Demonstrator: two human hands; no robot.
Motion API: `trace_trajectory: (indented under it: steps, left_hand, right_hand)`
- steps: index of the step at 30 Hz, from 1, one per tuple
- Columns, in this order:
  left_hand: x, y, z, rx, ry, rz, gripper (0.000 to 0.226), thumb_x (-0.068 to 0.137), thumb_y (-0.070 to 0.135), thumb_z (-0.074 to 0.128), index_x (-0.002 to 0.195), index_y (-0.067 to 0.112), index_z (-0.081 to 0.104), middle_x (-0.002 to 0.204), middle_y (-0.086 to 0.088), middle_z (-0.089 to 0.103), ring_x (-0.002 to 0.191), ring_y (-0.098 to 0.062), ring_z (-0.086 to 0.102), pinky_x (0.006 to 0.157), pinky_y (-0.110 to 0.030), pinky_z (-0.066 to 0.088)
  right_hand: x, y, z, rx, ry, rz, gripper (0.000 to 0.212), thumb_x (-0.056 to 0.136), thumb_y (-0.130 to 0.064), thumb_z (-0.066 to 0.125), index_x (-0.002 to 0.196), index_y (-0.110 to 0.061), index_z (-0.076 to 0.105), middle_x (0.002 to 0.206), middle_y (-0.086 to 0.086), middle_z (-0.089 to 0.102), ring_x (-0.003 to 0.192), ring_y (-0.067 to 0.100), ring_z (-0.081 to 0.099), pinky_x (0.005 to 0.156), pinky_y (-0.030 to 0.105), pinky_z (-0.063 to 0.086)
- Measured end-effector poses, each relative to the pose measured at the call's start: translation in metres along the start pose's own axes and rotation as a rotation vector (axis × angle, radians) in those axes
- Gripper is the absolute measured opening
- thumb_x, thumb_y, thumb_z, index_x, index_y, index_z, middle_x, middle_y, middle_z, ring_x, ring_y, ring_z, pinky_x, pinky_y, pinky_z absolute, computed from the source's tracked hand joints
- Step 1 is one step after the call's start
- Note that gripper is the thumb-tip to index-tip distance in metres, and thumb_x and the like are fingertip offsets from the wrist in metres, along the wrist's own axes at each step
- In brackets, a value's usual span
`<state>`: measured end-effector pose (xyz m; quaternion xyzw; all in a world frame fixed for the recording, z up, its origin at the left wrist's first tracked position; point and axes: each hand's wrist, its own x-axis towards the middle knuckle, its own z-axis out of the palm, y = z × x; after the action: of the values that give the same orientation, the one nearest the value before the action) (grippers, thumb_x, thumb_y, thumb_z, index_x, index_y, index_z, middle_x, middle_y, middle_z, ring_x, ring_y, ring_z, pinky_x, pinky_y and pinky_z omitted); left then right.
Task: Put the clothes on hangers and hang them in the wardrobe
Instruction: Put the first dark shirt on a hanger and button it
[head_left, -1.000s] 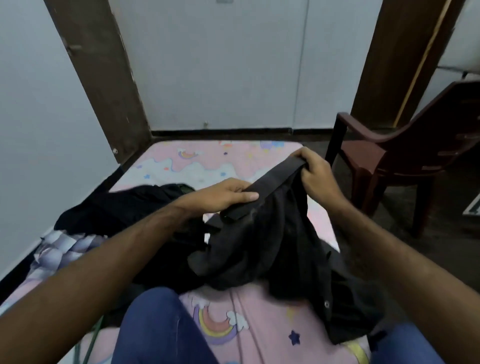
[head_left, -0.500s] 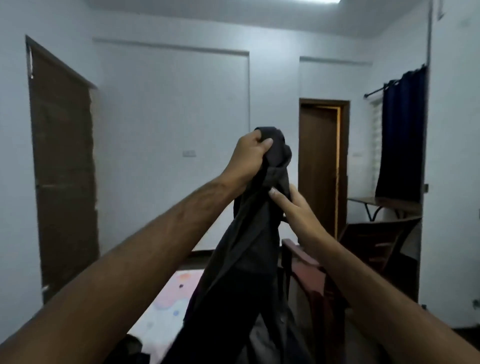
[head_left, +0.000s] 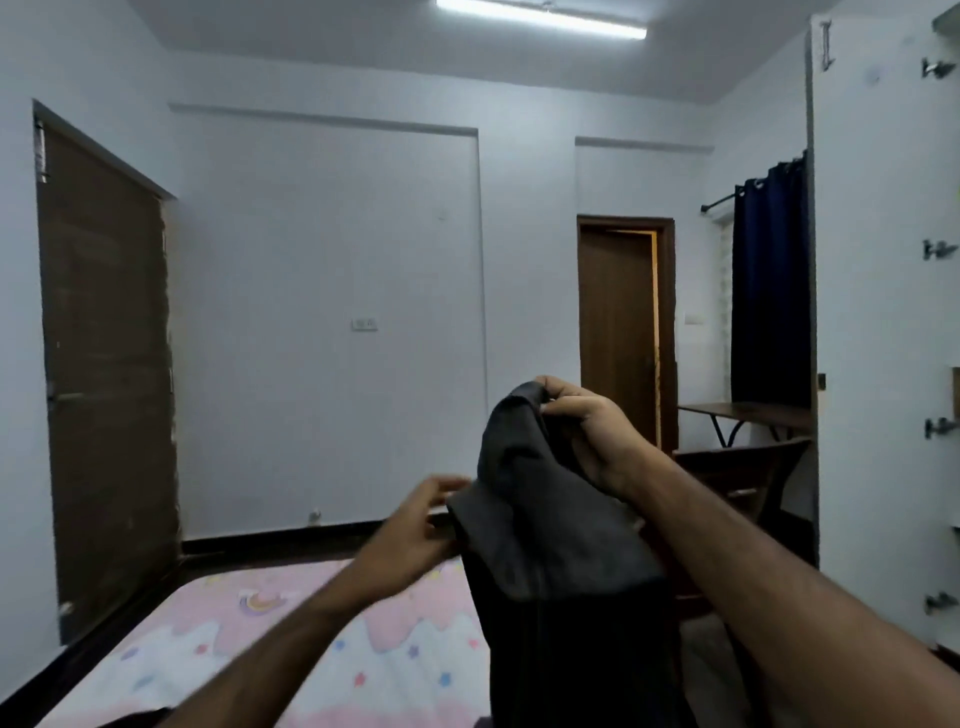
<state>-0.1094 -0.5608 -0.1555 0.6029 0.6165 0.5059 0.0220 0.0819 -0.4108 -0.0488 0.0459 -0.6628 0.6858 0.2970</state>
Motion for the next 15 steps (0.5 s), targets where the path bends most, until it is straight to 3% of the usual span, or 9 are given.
trace_trajectory:
  steps: [2, 4, 7, 9, 12, 13, 15]
  left_hand:
    - [-0.015, -0.027, 0.029, 0.030, -0.057, -0.022, 0.043, 0.085, 0.016, 0.075, 0.121, 0.030, 0.057, 0.116, 0.022, 0.067, 0.105, 0.001, 0.065, 0.089, -0.025, 0.051]
    - [-0.022, -0.043, 0.046, -0.005, -0.070, -0.082, 0.035, 0.090, 0.003, 0.063, 0.112, 0.029, 0.064, 0.107, 0.026, 0.070, 0.097, 0.005, 0.064, 0.088, -0.025, 0.050]
    - [-0.020, -0.045, 0.058, -0.107, 0.026, -0.098, 0.023, 0.090, 0.010, 0.058, 0.102, 0.026, 0.069, 0.096, 0.026, 0.072, 0.090, 0.008, 0.063, 0.086, -0.021, 0.049]
    - [-0.009, -0.042, 0.055, -0.108, 0.154, -0.062, 0.030, 0.087, 0.006, 0.057, 0.097, 0.031, 0.070, 0.092, 0.031, 0.072, 0.089, 0.012, 0.064, 0.085, -0.013, 0.047]
    - [0.011, -0.040, 0.039, -0.002, 0.233, -0.073, 0.025, 0.088, 0.005, 0.059, 0.088, 0.027, 0.070, 0.084, 0.014, 0.074, 0.079, 0.003, 0.065, 0.076, -0.020, 0.050]
    - [0.018, -0.038, 0.032, 0.107, 0.205, -0.085, 0.023, 0.089, 0.003, 0.059, 0.091, 0.025, 0.067, 0.084, 0.010, 0.074, 0.078, 0.001, 0.066, 0.073, -0.020, 0.049]
    - [0.031, -0.034, 0.022, 0.285, 0.109, -0.100, 0.022, 0.089, 0.004, 0.057, 0.096, 0.024, 0.061, 0.085, 0.005, 0.072, 0.079, -0.009, 0.066, 0.071, -0.020, 0.047]
  right_hand:
    - [-0.001, 0.016, -0.002, -0.002, -0.036, 0.041, 0.030, 0.092, 0.007, 0.033, 0.089, -0.008, 0.059, 0.076, 0.007, 0.061, 0.071, 0.017, 0.059, 0.069, 0.029, 0.047]
    - [-0.001, 0.023, -0.006, 0.003, -0.068, 0.051, 0.031, 0.091, 0.007, 0.032, 0.083, -0.010, 0.056, 0.074, 0.006, 0.056, 0.069, 0.016, 0.055, 0.068, 0.030, 0.043]
    - [0.004, 0.024, -0.022, -0.133, -0.011, 0.055, 0.031, 0.092, 0.010, 0.031, 0.085, -0.007, 0.055, 0.075, 0.006, 0.058, 0.069, 0.016, 0.059, 0.066, 0.025, 0.049]
    - [0.013, 0.031, -0.044, -0.487, 0.148, 0.027, 0.027, 0.093, 0.012, 0.038, 0.096, -0.005, 0.059, 0.088, 0.006, 0.064, 0.083, 0.018, 0.064, 0.073, 0.026, 0.054]
    - [0.012, 0.055, -0.073, -0.984, 0.476, -0.107, 0.037, 0.090, 0.013, 0.052, 0.114, -0.016, 0.055, 0.116, 0.001, 0.059, 0.106, 0.016, 0.061, 0.088, 0.028, 0.056]
    - [0.007, 0.064, -0.077, -1.022, 0.498, -0.181, 0.041, 0.090, 0.013, 0.053, 0.115, -0.019, 0.053, 0.118, -0.001, 0.057, 0.107, 0.014, 0.060, 0.087, 0.027, 0.057]
    - [-0.006, 0.081, -0.069, -0.981, 0.377, -0.263, 0.027, 0.098, -0.002, 0.057, 0.117, -0.021, 0.053, 0.115, -0.004, 0.059, 0.102, 0.010, 0.063, 0.085, 0.027, 0.058]
